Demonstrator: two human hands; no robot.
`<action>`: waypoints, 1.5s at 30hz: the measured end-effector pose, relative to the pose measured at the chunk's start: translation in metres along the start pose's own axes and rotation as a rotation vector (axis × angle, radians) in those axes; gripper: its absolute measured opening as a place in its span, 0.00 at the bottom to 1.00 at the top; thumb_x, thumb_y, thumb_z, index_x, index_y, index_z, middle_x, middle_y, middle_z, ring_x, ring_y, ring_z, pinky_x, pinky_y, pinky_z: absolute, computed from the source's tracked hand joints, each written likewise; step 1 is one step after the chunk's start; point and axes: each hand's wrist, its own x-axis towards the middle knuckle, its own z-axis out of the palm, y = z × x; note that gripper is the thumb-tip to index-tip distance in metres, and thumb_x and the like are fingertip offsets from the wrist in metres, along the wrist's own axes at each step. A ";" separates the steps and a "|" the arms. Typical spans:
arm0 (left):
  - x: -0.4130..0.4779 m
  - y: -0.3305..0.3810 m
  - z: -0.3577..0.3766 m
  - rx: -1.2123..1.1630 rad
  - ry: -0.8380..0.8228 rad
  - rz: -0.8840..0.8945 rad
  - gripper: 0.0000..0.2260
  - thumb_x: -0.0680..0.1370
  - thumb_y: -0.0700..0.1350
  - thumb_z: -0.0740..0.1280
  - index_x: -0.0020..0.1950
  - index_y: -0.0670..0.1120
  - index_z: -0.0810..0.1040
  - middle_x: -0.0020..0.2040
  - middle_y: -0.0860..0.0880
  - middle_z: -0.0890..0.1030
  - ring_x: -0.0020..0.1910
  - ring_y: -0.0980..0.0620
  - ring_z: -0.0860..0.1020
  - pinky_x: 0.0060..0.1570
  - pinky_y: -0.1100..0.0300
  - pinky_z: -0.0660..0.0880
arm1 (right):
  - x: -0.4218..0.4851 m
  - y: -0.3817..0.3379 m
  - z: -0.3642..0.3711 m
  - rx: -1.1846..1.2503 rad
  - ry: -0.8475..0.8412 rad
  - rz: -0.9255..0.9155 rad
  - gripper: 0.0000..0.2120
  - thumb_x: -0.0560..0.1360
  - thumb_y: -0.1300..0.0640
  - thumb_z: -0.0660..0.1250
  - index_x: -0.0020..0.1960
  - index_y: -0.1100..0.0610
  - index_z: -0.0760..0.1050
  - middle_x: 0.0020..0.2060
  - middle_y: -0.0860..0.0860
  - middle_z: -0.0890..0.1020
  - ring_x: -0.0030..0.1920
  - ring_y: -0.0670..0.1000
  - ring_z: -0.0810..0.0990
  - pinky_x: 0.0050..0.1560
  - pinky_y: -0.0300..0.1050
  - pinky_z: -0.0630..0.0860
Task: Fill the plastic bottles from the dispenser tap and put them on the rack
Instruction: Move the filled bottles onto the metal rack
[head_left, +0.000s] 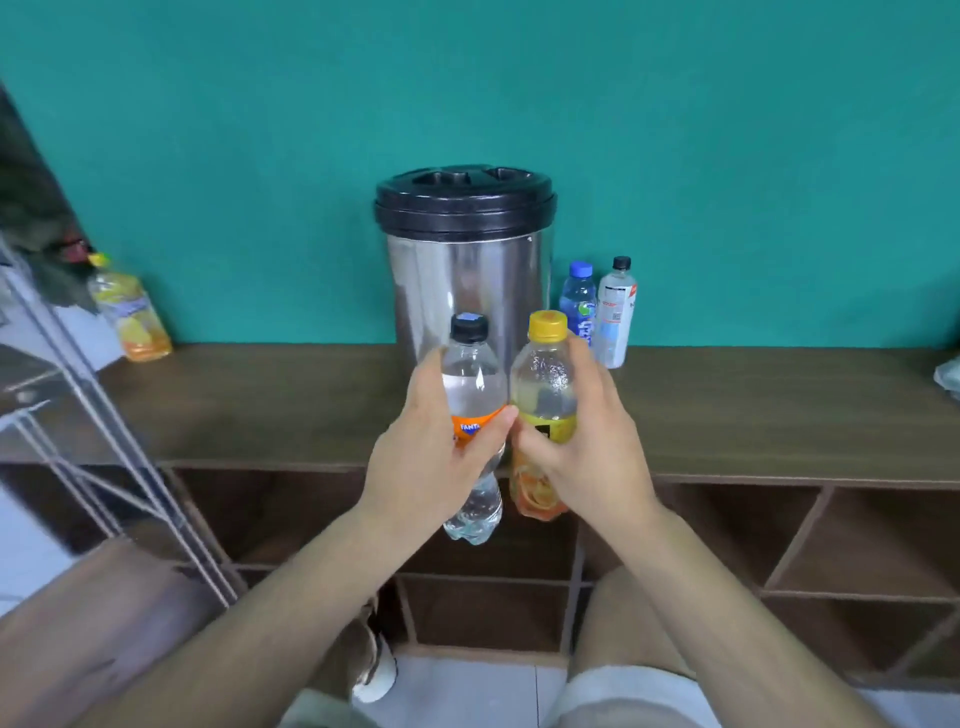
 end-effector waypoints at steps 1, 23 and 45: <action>-0.008 -0.004 -0.021 0.004 0.029 -0.013 0.30 0.76 0.61 0.72 0.74 0.59 0.61 0.65 0.62 0.78 0.58 0.52 0.82 0.57 0.45 0.80 | 0.000 -0.017 0.009 0.019 -0.035 -0.034 0.40 0.70 0.35 0.68 0.76 0.34 0.53 0.63 0.43 0.73 0.63 0.45 0.72 0.53 0.43 0.71; -0.215 -0.212 -0.281 0.311 0.681 -0.630 0.34 0.72 0.61 0.77 0.73 0.63 0.65 0.62 0.56 0.69 0.54 0.60 0.76 0.47 0.69 0.72 | -0.107 -0.251 0.347 0.436 -0.883 -0.305 0.42 0.70 0.43 0.80 0.76 0.48 0.63 0.64 0.47 0.77 0.62 0.52 0.78 0.60 0.50 0.76; -0.257 -0.321 -0.279 0.215 0.938 -0.912 0.37 0.79 0.51 0.73 0.81 0.61 0.54 0.77 0.54 0.63 0.62 0.60 0.70 0.54 0.62 0.69 | -0.179 -0.248 0.473 0.383 -1.175 -0.220 0.37 0.73 0.53 0.80 0.75 0.46 0.64 0.69 0.45 0.76 0.67 0.49 0.76 0.61 0.34 0.68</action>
